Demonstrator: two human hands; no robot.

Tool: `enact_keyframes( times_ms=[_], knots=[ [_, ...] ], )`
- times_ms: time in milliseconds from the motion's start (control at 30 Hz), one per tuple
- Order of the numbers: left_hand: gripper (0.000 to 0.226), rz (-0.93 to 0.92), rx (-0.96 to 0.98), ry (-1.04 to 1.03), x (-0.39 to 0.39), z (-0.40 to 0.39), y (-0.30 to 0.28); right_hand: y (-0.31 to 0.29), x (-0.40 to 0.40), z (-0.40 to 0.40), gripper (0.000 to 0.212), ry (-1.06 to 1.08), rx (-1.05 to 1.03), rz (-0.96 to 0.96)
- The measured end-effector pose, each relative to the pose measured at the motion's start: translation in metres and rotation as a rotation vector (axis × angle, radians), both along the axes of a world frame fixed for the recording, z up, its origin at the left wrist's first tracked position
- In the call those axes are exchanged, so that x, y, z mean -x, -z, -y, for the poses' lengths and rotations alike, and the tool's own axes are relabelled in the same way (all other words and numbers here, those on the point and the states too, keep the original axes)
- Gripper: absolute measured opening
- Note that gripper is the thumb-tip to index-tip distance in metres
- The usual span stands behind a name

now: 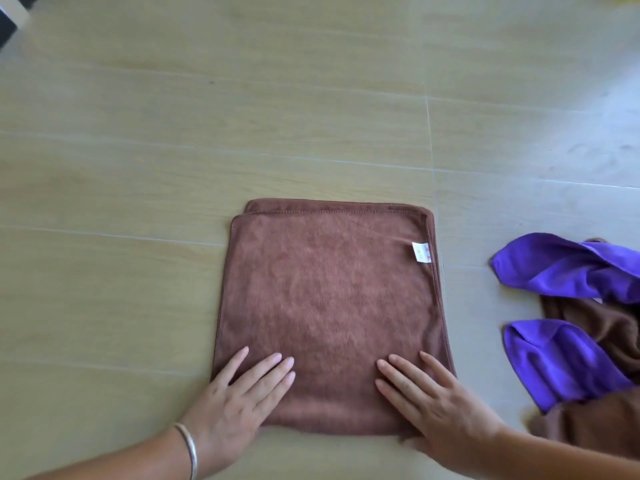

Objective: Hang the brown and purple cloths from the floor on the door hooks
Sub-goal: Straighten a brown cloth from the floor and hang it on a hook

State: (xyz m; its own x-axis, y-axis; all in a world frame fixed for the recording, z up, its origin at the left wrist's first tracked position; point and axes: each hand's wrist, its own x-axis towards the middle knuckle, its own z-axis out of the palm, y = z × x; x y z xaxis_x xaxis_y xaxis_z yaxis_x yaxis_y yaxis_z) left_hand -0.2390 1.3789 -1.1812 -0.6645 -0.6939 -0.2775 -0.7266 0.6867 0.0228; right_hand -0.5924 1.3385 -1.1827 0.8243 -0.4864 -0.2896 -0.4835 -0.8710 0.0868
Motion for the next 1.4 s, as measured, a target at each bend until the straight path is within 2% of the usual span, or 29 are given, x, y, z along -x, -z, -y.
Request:
enact_keyframes(
  times_ms=[133,300,433,633,733,900,1100,1267,1400],
  knots=[
    [0.063,0.025,-0.052,-0.123,0.009,-0.010,-0.005,-0.007,-0.012,-0.010,0.072,0.153,-0.101,0.038],
    [0.054,0.105,-0.059,-0.338,0.012,-0.017,-0.039,-0.051,-0.026,-0.025,0.055,0.480,-0.118,0.040],
    [0.046,0.338,-0.203,-0.431,0.004,-0.018,-0.085,-0.107,-0.026,-0.028,0.050,0.482,-0.102,0.028],
    [0.025,0.295,-0.240,-0.618,-0.003,-0.009,-0.198,-0.215,-0.027,-0.016,0.039,0.513,-0.135,0.006],
    [0.016,0.300,-0.242,-0.677,-0.010,0.011,-0.267,-0.277,-0.029,-0.001,0.040,0.540,-0.170,0.015],
    [0.023,0.239,-0.209,-0.699,-0.019,0.027,-0.391,-0.395,-0.028,0.014,0.040,0.508,-0.194,-0.041],
    [0.030,0.316,-0.202,-0.516,-0.028,0.050,-0.569,-0.568,-0.031,0.034,0.040,0.415,-0.226,-0.101],
    [0.029,0.377,-0.177,-0.471,-0.039,0.080,-0.732,-0.712,-0.042,0.057,0.043,0.398,-0.247,-0.017],
    [0.029,0.341,-0.118,-0.496,-0.054,0.098,-0.850,-0.826,-0.060,0.082,0.042,0.422,-0.189,0.067]
  ],
)
